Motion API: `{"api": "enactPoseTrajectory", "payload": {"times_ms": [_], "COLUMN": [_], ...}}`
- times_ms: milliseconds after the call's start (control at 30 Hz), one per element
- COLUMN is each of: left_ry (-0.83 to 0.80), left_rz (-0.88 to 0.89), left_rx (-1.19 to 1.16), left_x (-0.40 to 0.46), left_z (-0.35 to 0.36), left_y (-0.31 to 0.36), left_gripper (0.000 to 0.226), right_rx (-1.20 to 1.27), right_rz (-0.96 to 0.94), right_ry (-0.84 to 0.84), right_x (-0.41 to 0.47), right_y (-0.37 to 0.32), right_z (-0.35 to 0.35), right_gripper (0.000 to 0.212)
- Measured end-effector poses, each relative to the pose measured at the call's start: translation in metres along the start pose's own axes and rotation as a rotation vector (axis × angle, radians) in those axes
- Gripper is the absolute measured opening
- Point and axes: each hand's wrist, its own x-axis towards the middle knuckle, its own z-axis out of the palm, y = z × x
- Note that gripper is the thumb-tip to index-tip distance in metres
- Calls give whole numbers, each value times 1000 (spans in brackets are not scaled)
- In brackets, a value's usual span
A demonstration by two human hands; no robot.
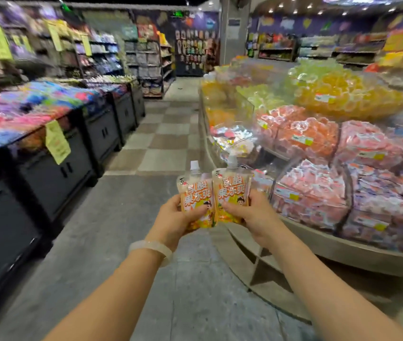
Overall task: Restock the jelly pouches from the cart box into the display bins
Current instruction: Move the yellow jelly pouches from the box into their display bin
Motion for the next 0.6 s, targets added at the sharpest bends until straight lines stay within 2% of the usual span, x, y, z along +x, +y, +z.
{"api": "enactPoseTrajectory", "payload": {"times_ms": [233,467,567,600], "left_ry": [126,121,79,63], "left_rz": [25,50,46,44], "left_rx": [-12,-18,-30,-31], "left_x": [115,242,299,321], "left_z": [-87,-131,-147,-154], "left_y": [34,77,85,87], "left_gripper": [34,30,53,53], "right_rx": [29,76,89,87], "right_rz": [66,68,53,52], "right_ry": [-57,-35,-18,-1], "right_x": [151,292,346,364], "right_y": [19,14,18,19], "right_z": [79,117,126,129], "right_gripper": [38,38,35,36]}}
